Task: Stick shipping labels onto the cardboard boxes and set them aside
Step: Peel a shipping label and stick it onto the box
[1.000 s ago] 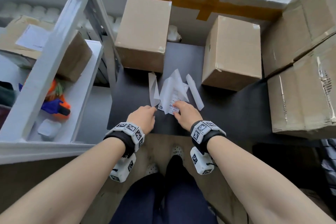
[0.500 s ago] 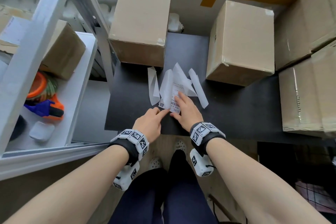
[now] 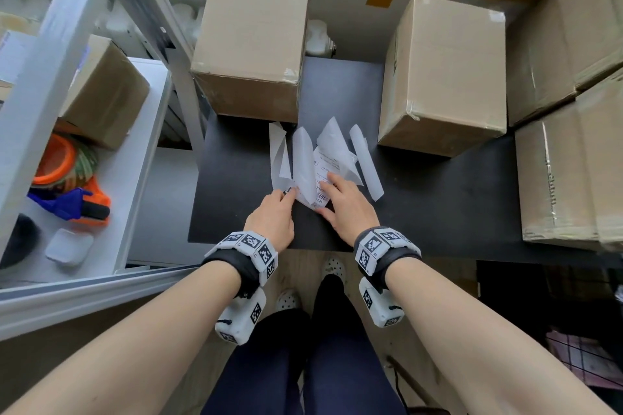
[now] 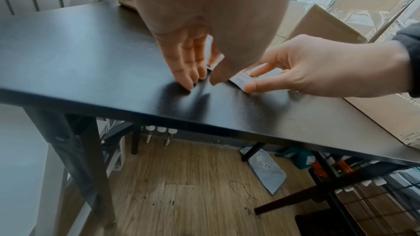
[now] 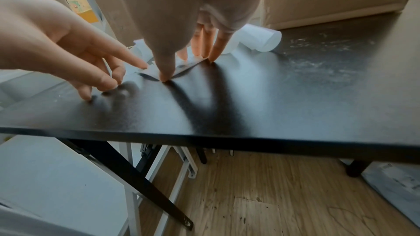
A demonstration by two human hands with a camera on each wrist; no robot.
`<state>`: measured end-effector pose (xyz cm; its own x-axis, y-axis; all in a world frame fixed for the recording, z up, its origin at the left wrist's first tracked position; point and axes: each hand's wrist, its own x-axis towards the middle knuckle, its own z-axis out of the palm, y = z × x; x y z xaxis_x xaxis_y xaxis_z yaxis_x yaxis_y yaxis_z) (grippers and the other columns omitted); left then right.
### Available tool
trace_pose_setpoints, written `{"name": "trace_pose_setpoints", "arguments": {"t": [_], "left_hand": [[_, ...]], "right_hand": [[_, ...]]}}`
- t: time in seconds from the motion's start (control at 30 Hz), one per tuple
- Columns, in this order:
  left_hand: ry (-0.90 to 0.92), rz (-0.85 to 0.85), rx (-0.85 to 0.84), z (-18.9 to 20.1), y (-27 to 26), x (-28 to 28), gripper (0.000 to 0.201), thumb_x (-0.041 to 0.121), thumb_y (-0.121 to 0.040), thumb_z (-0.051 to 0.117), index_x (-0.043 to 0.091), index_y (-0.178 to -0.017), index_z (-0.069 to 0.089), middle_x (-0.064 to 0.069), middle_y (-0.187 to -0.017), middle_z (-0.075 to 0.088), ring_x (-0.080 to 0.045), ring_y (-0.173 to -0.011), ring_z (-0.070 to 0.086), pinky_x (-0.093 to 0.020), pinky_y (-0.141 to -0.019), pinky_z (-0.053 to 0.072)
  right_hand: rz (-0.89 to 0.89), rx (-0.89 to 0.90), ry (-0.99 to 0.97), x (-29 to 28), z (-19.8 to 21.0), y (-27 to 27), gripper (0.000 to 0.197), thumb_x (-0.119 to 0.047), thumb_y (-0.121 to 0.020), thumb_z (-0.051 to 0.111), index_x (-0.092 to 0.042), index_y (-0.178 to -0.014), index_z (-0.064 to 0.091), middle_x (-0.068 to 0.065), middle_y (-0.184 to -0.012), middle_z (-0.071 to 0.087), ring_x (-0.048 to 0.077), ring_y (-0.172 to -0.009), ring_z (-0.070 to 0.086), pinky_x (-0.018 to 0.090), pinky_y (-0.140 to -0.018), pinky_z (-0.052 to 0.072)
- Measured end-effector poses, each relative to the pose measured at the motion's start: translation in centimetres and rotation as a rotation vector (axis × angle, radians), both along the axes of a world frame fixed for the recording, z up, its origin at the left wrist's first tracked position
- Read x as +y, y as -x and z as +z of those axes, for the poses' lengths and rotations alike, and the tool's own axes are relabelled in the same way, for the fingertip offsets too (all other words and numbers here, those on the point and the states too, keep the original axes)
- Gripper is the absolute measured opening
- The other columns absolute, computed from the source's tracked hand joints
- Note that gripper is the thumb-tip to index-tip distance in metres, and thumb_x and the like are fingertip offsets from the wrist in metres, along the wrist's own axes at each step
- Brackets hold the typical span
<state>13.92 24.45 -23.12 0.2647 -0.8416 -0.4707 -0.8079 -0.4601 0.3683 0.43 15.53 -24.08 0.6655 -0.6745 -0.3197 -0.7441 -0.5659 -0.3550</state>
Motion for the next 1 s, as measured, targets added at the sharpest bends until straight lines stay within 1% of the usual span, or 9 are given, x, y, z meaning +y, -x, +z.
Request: {"name": "trace_pose_setpoints", "arguments": {"t": [0.13,0.27,0.33,0.4,0.5,0.6,0.73,0.83,1.0], "left_hand": [[0.009,0.099,0.007,-0.5,0.2,-0.4,0.059,0.021,-0.096,0.044,0.01,-0.147,0.018,-0.008,-0.136,0.041,-0.026,-0.122,0.045,-0.039,-0.095,0.044],[0.071,0.203,0.061,-0.7,0.4,-0.7,0.048,0.022,-0.094,0.048,0.013,-0.139,0.035,-0.007,-0.129,0.048,-0.026,-0.117,0.049,-0.04,-0.095,0.044],[0.137,0.301,0.117,-0.8,0.5,-1.1,0.039,0.02,-0.092,0.053,0.014,-0.13,0.045,-0.006,-0.12,0.056,-0.026,-0.11,0.054,-0.04,-0.094,0.044],[0.193,0.413,0.165,-0.6,0.5,-1.6,0.031,0.019,-0.089,0.057,0.015,-0.12,0.053,0.0,-0.102,0.063,-0.024,-0.1,0.06,-0.037,-0.09,0.046],[0.225,0.512,0.192,0.0,0.7,-2.3,0.025,0.021,-0.087,0.059,0.018,-0.112,0.056,0.006,-0.085,0.062,-0.022,-0.09,0.063,-0.035,-0.085,0.049],[0.227,0.533,0.201,0.6,0.8,-2.9,0.025,0.024,-0.087,0.059,0.02,-0.111,0.057,0.004,-0.086,0.064,-0.022,-0.09,0.063,-0.035,-0.084,0.05],[0.234,0.542,0.217,1.4,0.9,-3.3,0.034,0.029,-0.087,0.06,0.019,-0.119,0.055,0.005,-0.086,0.062,-0.022,-0.095,0.061,-0.033,-0.086,0.046],[0.228,0.542,0.234,2.3,0.9,-3.5,0.039,0.025,-0.088,0.059,0.017,-0.126,0.05,0.006,-0.088,0.061,-0.021,-0.099,0.06,-0.034,-0.089,0.045],[0.252,0.514,0.26,4.3,0.9,-4.4,0.042,0.02,-0.089,0.059,0.014,-0.128,0.048,-0.003,-0.112,0.063,-0.022,-0.099,0.061,-0.034,-0.092,0.047]], "right_hand": [[-0.004,-0.038,0.025,0.1,-0.4,0.2,0.046,-0.028,-0.096,0.05,-0.01,-0.137,0.044,0.006,-0.151,0.033,0.024,-0.134,0.036,0.035,-0.104,0.038],[0.01,-0.068,0.041,0.1,-0.7,0.5,0.04,-0.027,-0.095,0.052,-0.006,-0.129,0.052,0.009,-0.147,0.04,0.028,-0.129,0.043,0.038,-0.102,0.041],[0.009,-0.093,0.036,0.0,-0.7,0.6,0.039,-0.026,-0.094,0.053,-0.004,-0.126,0.054,0.01,-0.145,0.043,0.029,-0.126,0.045,0.039,-0.101,0.043],[0.003,-0.119,0.022,-0.2,-0.6,0.6,0.04,-0.027,-0.093,0.054,-0.004,-0.126,0.054,0.01,-0.144,0.044,0.029,-0.126,0.045,0.039,-0.102,0.043],[0.021,-0.095,-0.001,-0.4,-0.2,0.7,0.053,-0.041,-0.089,0.057,-0.009,-0.131,0.05,0.006,-0.146,0.042,0.025,-0.129,0.043,0.036,-0.103,0.04],[0.069,-0.027,0.019,-0.6,0.4,0.7,0.062,-0.051,-0.084,0.059,-0.014,-0.132,0.047,0.002,-0.142,0.046,0.022,-0.124,0.048,0.035,-0.1,0.043],[-0.004,-0.094,-0.009,-1.3,1.7,0.5,0.029,-0.024,-0.093,0.05,-0.013,-0.119,0.056,0.004,-0.124,0.057,0.026,-0.109,0.056,0.034,-0.084,0.047],[-0.093,-0.118,-0.079,-2.2,3.1,0.6,0.024,-0.022,-0.096,0.046,-0.015,-0.114,0.06,0.007,-0.115,0.064,0.028,-0.103,0.059,0.035,-0.082,0.046],[-0.151,-0.169,-0.066,-4.0,6.0,0.8,0.023,-0.026,-0.096,0.047,-0.016,-0.108,0.063,0.012,-0.103,0.068,0.033,-0.093,0.062,0.04,-0.082,0.05]]}}
